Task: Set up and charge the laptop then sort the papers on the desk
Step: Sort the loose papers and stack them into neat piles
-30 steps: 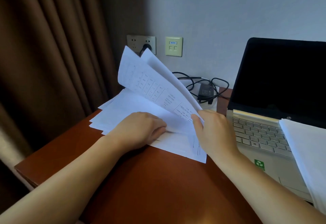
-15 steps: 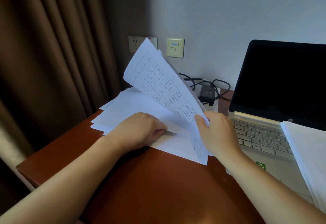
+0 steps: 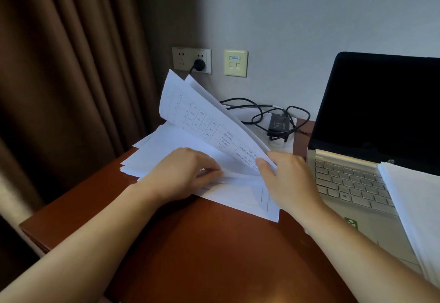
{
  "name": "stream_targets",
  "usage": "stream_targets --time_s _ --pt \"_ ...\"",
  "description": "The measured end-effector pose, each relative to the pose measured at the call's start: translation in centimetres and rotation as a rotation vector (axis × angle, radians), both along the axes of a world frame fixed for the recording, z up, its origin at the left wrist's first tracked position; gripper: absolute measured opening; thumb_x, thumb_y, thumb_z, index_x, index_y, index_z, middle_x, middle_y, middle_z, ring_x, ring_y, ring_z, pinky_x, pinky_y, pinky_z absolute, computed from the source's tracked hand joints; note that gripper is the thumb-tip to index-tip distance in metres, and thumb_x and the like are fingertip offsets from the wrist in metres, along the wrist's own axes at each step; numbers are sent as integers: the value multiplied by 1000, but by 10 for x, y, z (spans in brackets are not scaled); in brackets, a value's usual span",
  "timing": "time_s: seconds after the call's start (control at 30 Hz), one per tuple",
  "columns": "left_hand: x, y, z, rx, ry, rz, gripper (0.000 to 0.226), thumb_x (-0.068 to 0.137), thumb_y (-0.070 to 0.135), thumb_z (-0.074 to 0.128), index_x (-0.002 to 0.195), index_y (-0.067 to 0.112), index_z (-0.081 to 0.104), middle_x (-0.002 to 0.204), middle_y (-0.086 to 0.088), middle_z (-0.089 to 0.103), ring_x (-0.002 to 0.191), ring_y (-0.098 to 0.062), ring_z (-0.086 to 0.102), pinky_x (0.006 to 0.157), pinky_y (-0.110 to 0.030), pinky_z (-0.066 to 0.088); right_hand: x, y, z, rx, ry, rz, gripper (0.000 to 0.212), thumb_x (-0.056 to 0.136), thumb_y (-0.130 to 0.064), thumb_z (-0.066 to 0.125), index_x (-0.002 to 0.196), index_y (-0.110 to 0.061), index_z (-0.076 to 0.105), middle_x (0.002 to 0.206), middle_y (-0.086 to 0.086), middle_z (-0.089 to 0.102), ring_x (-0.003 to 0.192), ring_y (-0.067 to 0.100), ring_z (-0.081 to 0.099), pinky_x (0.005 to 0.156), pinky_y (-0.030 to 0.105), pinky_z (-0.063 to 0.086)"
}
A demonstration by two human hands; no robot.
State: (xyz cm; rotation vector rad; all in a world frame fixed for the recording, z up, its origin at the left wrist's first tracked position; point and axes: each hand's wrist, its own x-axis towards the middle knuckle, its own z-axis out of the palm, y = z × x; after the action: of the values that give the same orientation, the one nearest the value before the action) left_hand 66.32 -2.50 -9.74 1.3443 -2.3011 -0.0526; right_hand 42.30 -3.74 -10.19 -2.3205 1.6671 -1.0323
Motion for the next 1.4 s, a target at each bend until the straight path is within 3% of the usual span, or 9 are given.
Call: stream_targets --time_s 0.2,0.37,0.5,0.63,0.7,0.83,1.03,1.23,1.4 --pt "-1 -2 -2 -296 1 68 26 93 37 61 92 20 80 87 5 77 72 -20 71 62 -38 58 2 2 1 32 -6 112 47 99 -34 52 58 -18 33 53 -2 32 50 18 32 48 32 23" --pt "-7 3 2 -388 2 94 17 91 26 68 95 16 80 93 -1 78 77 -25 74 69 -35 61 6 8 2 28 85 176 31 92 -55 52 84 -29 65 79 -9 60 75 11 55 64 32 48" --pt "-7 -1 2 -515 -34 78 25 96 33 59 97 16 78 100 0 76 89 -25 71 80 -35 52 5 4 -1 -27 160 110 40 97 -41 53 63 -25 39 63 -3 43 64 20 47 51 27 31" --pt "-8 0 5 -657 -72 31 17 91 31 74 100 17 76 98 -2 68 96 -25 57 80 -36 42 -1 -2 -2 13 25 -7 52 95 -32 59 57 -18 27 50 -1 27 51 24 30 48 32 19" --pt "-7 1 2 -493 -95 -33 25 91 44 71 95 20 77 93 2 68 88 -21 58 75 -35 48 -2 -6 -3 31 -25 -35 51 94 -32 60 58 -15 29 51 1 27 53 24 27 49 32 19" --pt "-4 0 -2 27 -197 39 61 86 73 40 107 29 75 115 12 70 108 -11 60 90 -35 51 -4 -8 -5 29 -58 -47 45 93 -30 60 59 -9 39 52 2 31 54 25 30 49 32 21" --pt "-6 -1 -4 12 -239 54 40 90 46 39 95 23 72 99 4 72 90 -19 65 79 -39 53 -4 -8 -6 20 -83 -47 46 93 -31 59 58 -12 37 49 -1 29 53 25 31 49 30 21" --pt "-3 3 3 75 -206 25 53 87 68 39 102 29 72 102 8 72 92 -13 65 82 -37 53 -5 -10 -9 21 -77 -37 43 94 -33 58 62 -8 45 50 2 34 50 24 30 49 29 21" --pt "-8 1 -4 -31 -225 19 37 92 44 41 100 29 74 101 7 73 89 -16 67 76 -38 56 -5 -8 -9 14 -81 -18 48 95 -34 58 59 -14 33 51 -2 27 51 21 26 50 30 20"
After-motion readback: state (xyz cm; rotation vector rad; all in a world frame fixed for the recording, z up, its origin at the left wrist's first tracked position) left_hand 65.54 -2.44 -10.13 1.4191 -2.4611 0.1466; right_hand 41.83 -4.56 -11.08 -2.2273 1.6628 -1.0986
